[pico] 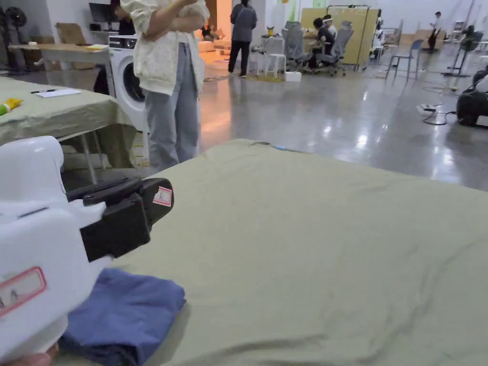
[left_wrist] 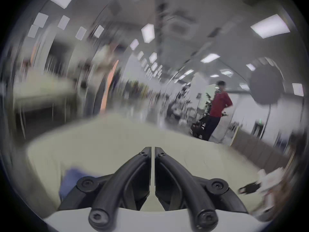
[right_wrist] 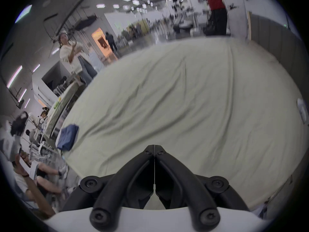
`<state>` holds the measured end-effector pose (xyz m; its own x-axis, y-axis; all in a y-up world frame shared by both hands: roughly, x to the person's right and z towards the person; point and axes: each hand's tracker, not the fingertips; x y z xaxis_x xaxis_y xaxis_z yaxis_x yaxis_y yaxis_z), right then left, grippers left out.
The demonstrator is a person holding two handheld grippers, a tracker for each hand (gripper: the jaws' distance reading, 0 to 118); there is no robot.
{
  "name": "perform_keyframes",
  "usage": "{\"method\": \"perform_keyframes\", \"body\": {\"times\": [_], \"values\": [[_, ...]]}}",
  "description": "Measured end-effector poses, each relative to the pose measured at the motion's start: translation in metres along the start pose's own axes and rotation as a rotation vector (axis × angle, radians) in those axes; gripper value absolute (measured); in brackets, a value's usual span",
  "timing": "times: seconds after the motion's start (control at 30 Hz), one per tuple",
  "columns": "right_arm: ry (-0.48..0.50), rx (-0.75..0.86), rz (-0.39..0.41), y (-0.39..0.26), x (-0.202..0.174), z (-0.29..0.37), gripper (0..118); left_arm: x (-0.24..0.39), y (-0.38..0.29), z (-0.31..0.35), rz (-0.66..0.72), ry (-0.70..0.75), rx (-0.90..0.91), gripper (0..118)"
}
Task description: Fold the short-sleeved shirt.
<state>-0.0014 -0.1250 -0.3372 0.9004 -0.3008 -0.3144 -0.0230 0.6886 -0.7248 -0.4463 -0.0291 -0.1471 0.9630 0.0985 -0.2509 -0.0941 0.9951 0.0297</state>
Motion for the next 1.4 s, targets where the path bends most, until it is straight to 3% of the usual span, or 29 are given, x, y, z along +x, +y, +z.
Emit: {"method": "perform_keyframes", "body": {"times": [0.1, 0.13, 0.23, 0.33, 0.4, 0.5, 0.63, 0.87, 1.0, 1.03, 1.07, 1.1, 1.13, 1.17, 1.23, 1.33, 1.4], "values": [[-0.104, 0.274, 0.113, 0.011, 0.002, 0.036, 2, 0.091, -0.013, -0.009, -0.188, 0.057, 0.235, 5], [-0.137, 0.356, 0.152, 0.013, 0.003, 0.046, 2, 0.108, -0.015, -0.013, -0.181, 0.008, 0.253, 5], [-0.216, 0.628, 0.212, 0.015, 0.011, 0.073, 2, 0.157, -0.021, -0.035, 0.014, -0.277, 0.164, 4], [-0.295, 0.804, 0.206, 0.011, 0.022, 0.090, 2, 0.211, -0.021, -0.041, -0.072, -0.236, 0.165, 4], [-0.309, 0.894, 0.203, 0.003, 0.026, 0.097, 2, 0.225, -0.028, -0.044, -0.035, -0.332, 0.087, 3], [-0.342, 0.888, 0.244, -0.001, 0.023, 0.098, 2, 0.236, -0.038, -0.047, -0.083, -0.358, 0.005, 3], [-0.354, 0.888, 0.312, -0.005, 0.017, 0.091, 2, 0.232, -0.042, -0.041, -0.131, -0.199, 0.069, 3], [-0.353, 0.913, 0.337, -0.006, 0.004, 0.092, 2, 0.209, -0.038, -0.039, -0.191, -0.026, 0.078, 3], [-0.331, 0.924, 0.325, -0.006, 0.003, 0.092, 4, 0.194, -0.038, -0.038, -0.126, -0.026, 0.055, 5], [-0.327, 0.928, 0.323, -0.008, 0.003, 0.092, 19, 0.192, -0.039, -0.038, -0.116, -0.022, 0.063, 14], [-0.327, 0.925, 0.322, -0.007, 0.002, 0.092, 56, 0.190, -0.040, -0.037, -0.110, -0.019, 0.072, 36], [-0.329, 0.905, 0.323, -0.005, 0.002, 0.090, 91, 0.189, -0.040, -0.037, -0.111, -0.016, 0.078, 66], [-0.339, 0.877, 0.317, -0.002, 0.002, 0.087, 118, 0.189, -0.040, -0.036, -0.116, -0.014, 0.078, 101], [-0.331, 0.856, 0.314, -0.001, 0.004, 0.084, 118, 0.189, -0.040, -0.037, -0.125, -0.009, 0.068, 118], [-0.321, 0.874, 0.309, -0.010, 0.005, 0.078, 118, 0.191, -0.037, -0.037, -0.133, -0.054, 0.129, 118], [-0.325, 0.861, 0.298, -0.009, 0.005, 0.075, 118, 0.187, -0.039, -0.049, -0.131, -0.020, 0.068, 118], [-0.336, 0.851, 0.310, -0.010, 0.005, 0.071, 118, 0.187, -0.038, -0.045, -0.074, -0.084, 0.018, 118]]}}
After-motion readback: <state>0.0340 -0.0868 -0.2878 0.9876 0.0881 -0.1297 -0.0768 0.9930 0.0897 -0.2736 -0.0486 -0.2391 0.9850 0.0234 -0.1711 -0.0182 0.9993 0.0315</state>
